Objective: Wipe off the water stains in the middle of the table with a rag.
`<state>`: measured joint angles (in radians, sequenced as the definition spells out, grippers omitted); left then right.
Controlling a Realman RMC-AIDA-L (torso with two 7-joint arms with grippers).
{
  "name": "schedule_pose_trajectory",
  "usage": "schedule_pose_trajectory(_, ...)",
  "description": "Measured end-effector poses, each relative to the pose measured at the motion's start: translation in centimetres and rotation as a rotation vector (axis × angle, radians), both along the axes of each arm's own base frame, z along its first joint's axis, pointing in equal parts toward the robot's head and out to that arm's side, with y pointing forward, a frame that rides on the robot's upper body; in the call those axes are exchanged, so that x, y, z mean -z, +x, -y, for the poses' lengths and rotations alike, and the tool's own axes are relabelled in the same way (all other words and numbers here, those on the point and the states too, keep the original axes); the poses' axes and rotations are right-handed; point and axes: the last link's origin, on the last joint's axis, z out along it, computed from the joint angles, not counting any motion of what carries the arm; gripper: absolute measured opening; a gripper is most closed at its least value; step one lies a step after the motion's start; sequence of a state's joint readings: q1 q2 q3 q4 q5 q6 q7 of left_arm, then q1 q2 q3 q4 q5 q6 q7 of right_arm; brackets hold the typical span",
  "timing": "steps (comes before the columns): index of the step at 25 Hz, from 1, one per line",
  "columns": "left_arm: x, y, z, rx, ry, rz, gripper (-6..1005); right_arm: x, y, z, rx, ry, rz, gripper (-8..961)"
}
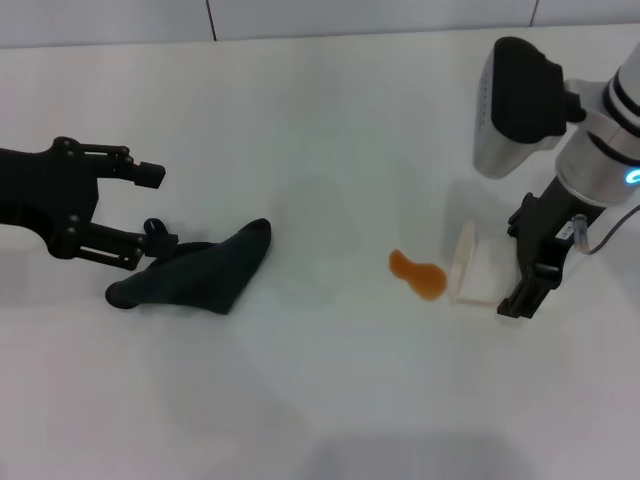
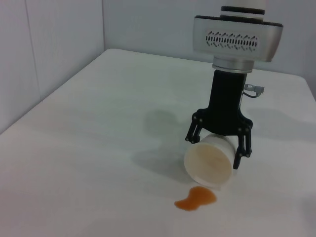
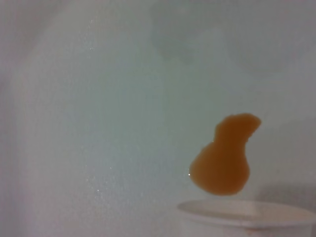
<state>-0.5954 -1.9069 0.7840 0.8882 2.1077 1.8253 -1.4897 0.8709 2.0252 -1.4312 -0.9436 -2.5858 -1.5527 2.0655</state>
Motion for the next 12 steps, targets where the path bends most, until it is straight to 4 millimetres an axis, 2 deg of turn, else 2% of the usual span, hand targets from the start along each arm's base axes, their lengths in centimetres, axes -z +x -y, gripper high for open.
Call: schedule_pose_trajectory(12,0.11,-0.34,0.27,-0.008,-0.002,0.001,870,0.53,0.27,0.00,-0.019,0.011,0.029,812)
